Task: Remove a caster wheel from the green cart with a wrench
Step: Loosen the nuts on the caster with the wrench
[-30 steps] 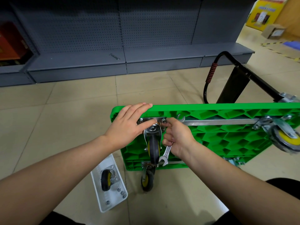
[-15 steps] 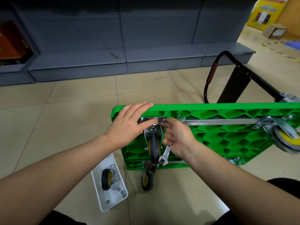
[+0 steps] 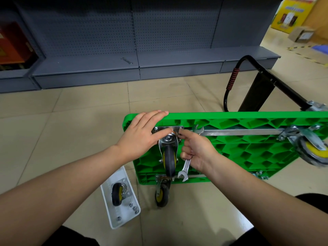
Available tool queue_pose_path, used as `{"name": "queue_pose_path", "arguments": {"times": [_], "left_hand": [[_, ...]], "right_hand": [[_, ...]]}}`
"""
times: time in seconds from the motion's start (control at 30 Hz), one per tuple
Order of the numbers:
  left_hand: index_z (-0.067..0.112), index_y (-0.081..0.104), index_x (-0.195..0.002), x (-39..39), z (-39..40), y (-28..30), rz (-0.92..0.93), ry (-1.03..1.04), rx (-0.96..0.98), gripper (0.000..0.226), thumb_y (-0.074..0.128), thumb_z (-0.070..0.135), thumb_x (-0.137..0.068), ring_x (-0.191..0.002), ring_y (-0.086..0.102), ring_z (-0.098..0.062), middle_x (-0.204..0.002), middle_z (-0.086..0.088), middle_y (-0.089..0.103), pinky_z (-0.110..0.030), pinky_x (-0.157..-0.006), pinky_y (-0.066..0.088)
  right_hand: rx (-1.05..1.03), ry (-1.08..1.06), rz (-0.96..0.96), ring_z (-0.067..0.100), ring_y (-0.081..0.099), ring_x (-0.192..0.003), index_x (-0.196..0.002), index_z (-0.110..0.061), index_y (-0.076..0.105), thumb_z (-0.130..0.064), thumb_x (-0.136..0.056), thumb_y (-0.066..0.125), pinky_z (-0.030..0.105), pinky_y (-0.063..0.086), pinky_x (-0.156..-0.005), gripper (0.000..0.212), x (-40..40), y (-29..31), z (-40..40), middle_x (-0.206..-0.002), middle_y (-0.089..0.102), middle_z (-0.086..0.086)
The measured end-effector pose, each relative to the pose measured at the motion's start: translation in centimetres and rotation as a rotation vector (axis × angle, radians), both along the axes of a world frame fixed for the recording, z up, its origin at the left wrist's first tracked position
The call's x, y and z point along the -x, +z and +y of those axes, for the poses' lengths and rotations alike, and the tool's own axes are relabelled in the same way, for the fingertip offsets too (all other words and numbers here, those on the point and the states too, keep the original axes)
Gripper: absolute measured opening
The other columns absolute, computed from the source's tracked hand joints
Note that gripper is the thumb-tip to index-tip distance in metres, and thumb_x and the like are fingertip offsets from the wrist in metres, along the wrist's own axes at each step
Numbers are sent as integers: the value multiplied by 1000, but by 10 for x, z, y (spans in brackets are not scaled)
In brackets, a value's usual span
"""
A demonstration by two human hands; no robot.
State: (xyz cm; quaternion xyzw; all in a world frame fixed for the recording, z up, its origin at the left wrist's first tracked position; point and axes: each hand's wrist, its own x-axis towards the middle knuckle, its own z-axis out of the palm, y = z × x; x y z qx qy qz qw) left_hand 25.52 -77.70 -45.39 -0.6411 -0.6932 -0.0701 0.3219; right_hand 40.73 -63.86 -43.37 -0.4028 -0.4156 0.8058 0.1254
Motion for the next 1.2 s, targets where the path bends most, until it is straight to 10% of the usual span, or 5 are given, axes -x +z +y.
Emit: {"name": "queue_pose_path", "arguments": {"times": [0.33,0.63,1.2], "left_hand": [[21,59,-135,-26,-6,25,-169,-2,111,50,61,8,-86,-143,32,-39,-156,-16,37,-50,-117,26],[9,67,-95,-108,50,11,-425,-159,-11,6,64,15,-95,-84,59,-26,-89,-6,62,-38,-84,49],[19,65,-84,-188,108,-228,-1195,446,437,22,56,2,-94,-76,63,-21,-77,0,62,-30,-65,40]], "right_hand": [[-83,13,-7,7,15,-32,-95,-6,60,-31,-98,63,20,16,-33,25,-40,17,9,-45,19,-8],[-167,-43,-20,7,16,-34,-98,-4,61,-32,-98,64,17,14,-36,28,-98,0,29,-47,20,-8],[57,-175,-516,11,25,-35,-85,-8,59,-16,-103,51,18,18,-40,21,-156,-263,50,-56,39,2]]}}
